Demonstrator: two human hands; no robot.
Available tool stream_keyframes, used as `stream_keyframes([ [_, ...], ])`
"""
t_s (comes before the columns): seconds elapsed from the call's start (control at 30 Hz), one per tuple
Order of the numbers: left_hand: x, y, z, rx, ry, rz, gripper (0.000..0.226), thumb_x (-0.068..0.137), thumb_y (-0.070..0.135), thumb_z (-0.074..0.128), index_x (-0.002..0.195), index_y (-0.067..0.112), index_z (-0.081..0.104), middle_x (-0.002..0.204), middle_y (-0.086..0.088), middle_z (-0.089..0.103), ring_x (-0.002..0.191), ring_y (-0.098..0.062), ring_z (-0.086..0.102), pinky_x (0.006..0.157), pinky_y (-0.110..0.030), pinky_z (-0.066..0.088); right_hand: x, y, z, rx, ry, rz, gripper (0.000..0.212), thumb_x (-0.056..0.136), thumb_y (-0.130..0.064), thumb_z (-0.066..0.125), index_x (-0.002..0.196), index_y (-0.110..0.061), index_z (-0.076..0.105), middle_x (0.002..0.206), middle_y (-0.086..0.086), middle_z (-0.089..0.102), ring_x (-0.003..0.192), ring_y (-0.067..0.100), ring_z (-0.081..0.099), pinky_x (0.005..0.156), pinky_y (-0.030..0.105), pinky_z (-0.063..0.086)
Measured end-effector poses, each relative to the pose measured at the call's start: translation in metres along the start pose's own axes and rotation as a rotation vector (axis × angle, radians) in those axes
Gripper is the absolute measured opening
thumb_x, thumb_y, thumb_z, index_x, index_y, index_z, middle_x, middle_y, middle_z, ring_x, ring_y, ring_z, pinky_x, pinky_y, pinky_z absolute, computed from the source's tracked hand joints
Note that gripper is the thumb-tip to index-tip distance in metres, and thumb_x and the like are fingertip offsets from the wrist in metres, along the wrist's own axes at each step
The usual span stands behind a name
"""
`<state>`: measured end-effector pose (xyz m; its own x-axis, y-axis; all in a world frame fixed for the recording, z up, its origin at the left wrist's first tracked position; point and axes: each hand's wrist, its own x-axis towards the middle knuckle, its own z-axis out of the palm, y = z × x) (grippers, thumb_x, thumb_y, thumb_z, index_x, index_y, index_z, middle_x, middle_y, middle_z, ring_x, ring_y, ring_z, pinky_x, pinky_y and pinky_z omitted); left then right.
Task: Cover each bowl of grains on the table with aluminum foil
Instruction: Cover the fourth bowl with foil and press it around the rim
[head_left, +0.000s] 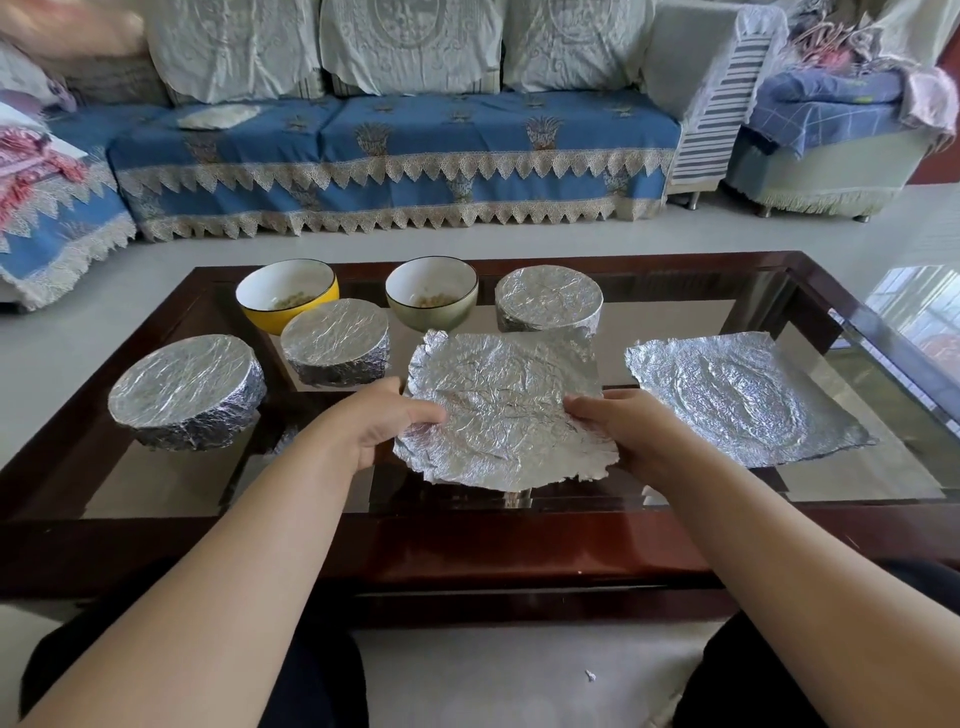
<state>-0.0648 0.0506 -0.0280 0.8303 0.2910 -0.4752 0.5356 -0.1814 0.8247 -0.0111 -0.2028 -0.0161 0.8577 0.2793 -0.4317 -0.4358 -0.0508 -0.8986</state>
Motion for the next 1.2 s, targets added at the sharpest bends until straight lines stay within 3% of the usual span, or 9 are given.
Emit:
stream_keyframes([
  [0.2, -0.006, -0.004, -0.011, 0.132, -0.112, 0.014, 0.132, 0.048, 0.043, 0.088, 0.156, 0.018, 0.018, 0.159, -0.005, 0.028, 0.143, -0.024, 0.03, 0.117, -0.04, 0.022, -0.001, 0.004, -0.004, -0.141, -0.078, 0.016, 0.013, 0.087, -0.008, 0.071, 0.089, 0.003, 0.065, 0.064, 0.007, 0.07, 0.05, 0.018, 0.065, 0.047, 0.023, 0.05],
  [0.27, -0.012, -0.002, -0.013, 0.173, -0.104, 0.013, 0.123, 0.066, 0.042, 0.087, 0.158, 0.021, 0.009, 0.162, -0.005, 0.022, 0.145, -0.025, 0.026, 0.118, -0.042, 0.023, 0.001, 0.003, -0.007, -0.205, -0.07, 0.009, 0.018, 0.085, -0.011, 0.073, 0.092, 0.004, 0.067, 0.069, 0.009, 0.071, 0.056, 0.022, 0.067, 0.054, 0.027, 0.052],
  [0.37, -0.021, 0.006, -0.015, 0.373, 0.188, 0.187, 0.094, 0.088, 0.043, 0.07, 0.156, 0.02, 0.009, 0.157, -0.007, 0.032, 0.138, -0.025, 0.038, 0.108, -0.04, 0.033, 0.005, 0.002, -0.011, -0.271, -0.037, -0.029, 0.024, 0.082, -0.015, 0.077, 0.097, 0.002, 0.07, 0.078, 0.012, 0.074, 0.065, 0.026, 0.068, 0.065, 0.035, 0.056],
  [0.47, -0.043, 0.024, 0.0, 0.658, 0.529, 0.712, 0.07, 0.094, 0.043, 0.059, 0.15, 0.015, 0.028, 0.153, -0.006, 0.038, 0.139, -0.023, 0.037, 0.108, -0.036, 0.033, 0.007, 0.0, -0.012, -0.363, -0.018, -0.086, 0.023, 0.081, -0.021, 0.078, 0.093, -0.002, 0.071, 0.072, 0.007, 0.071, 0.054, 0.018, 0.063, 0.057, 0.029, 0.053],
  [0.53, -0.047, 0.03, 0.021, 0.86, 0.364, 0.842, 0.08, 0.092, 0.061, 0.044, 0.154, 0.015, 0.024, 0.16, -0.004, 0.026, 0.148, -0.022, 0.022, 0.116, -0.035, 0.017, 0.009, -0.001, -0.012, -0.415, -0.009, -0.098, 0.022, 0.081, -0.024, 0.077, 0.091, -0.006, 0.072, 0.072, 0.006, 0.072, 0.055, 0.018, 0.065, 0.06, 0.032, 0.056],
  [0.67, -0.033, 0.018, 0.051, 1.228, -0.032, 0.63, 0.114, 0.066, 0.091, 0.012, 0.153, 0.027, -0.023, 0.159, 0.004, -0.029, 0.147, -0.019, -0.027, 0.121, -0.046, -0.013, 0.014, 0.003, -0.009, -0.513, 0.002, -0.111, 0.019, 0.079, -0.03, 0.079, 0.085, -0.013, 0.073, 0.079, 0.007, 0.076, 0.077, 0.029, 0.073, 0.085, 0.048, 0.057],
  [1.0, -0.027, 0.012, 0.056, 1.311, -0.089, 0.548, 0.131, 0.053, 0.098, 0.01, 0.154, 0.022, -0.022, 0.157, -0.004, -0.034, 0.145, -0.019, -0.031, 0.121, -0.043, -0.015, 0.015, -0.002, -0.008, -0.714, 0.006, -0.227, 0.012, 0.086, -0.027, 0.072, 0.084, -0.017, 0.065, 0.082, 0.003, 0.071, 0.069, 0.018, 0.065, 0.07, 0.033, 0.052],
  [1.1, -0.028, 0.013, 0.058, 1.308, -0.102, 0.548, 0.126, 0.056, 0.098, 0.015, 0.153, 0.027, -0.022, 0.157, -0.003, -0.035, 0.145, -0.022, -0.031, 0.12, -0.045, -0.016, 0.011, -0.007, -0.005, -0.923, 0.021, -0.254, 0.04, 0.087, -0.035, 0.069, 0.117, -0.012, 0.056, 0.097, -0.001, 0.065, 0.079, 0.011, 0.059, 0.064, 0.024, 0.042],
  [1.2, -0.028, 0.012, 0.06, 1.287, -0.094, 0.549, 0.125, 0.057, 0.1, 0.016, 0.154, 0.03, -0.02, 0.158, -0.002, -0.032, 0.146, -0.023, -0.03, 0.12, -0.047, -0.014, 0.001, -0.009, -0.004, -1.004, 0.043, -0.442, 0.084, 0.087, -0.042, 0.068, 0.152, -0.019, 0.022, 0.153, 0.003, 0.038, 0.134, 0.02, 0.043, 0.104, 0.031, 0.037],
])
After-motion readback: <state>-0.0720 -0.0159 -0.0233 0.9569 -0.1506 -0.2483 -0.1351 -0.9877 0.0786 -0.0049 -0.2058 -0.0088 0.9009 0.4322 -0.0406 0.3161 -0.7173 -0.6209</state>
